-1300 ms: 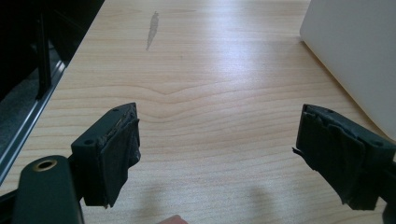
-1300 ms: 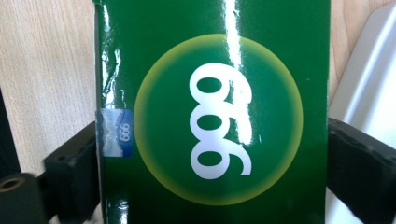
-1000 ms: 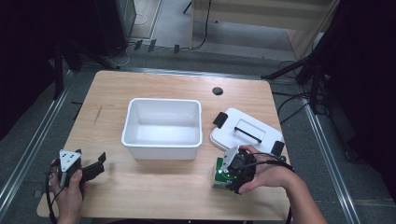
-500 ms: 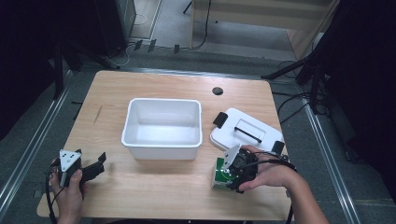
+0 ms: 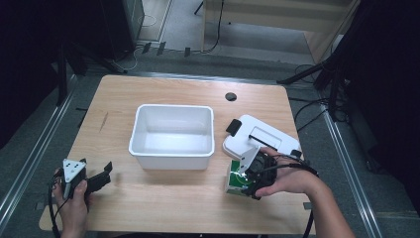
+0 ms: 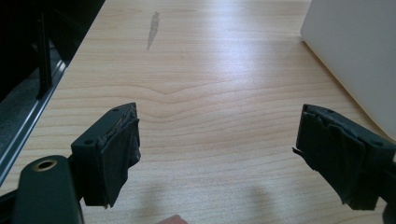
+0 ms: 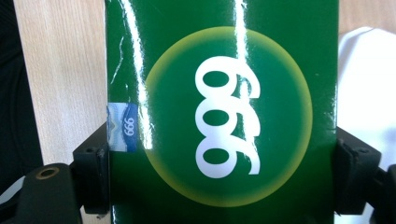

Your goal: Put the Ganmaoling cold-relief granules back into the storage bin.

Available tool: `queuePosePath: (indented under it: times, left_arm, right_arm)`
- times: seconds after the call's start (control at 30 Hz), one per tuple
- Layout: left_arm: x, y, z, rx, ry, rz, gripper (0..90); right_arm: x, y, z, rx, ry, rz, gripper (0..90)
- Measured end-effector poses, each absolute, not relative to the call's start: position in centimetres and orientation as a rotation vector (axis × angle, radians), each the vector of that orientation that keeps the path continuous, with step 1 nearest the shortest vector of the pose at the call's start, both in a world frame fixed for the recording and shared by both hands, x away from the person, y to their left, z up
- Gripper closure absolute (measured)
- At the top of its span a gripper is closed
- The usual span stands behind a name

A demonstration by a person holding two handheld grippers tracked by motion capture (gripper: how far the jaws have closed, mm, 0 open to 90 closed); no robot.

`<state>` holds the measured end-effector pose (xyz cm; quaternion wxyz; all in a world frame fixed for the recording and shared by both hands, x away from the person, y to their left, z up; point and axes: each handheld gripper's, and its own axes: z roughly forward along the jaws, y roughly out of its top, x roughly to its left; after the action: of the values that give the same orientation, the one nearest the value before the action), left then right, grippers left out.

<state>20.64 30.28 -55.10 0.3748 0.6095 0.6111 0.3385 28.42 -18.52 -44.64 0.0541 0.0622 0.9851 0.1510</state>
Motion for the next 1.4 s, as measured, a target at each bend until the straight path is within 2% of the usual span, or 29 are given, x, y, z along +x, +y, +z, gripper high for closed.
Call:
queuePosePath:
  times: [1.4]
  left_arm:
    - [20.7, 30.3, -55.1, 1.551, 1.564, 0.866, 14.4]
  right_arm:
    - [31.5, -16.7, -37.6, 0.164, 2.951, 0.487, 16.2]
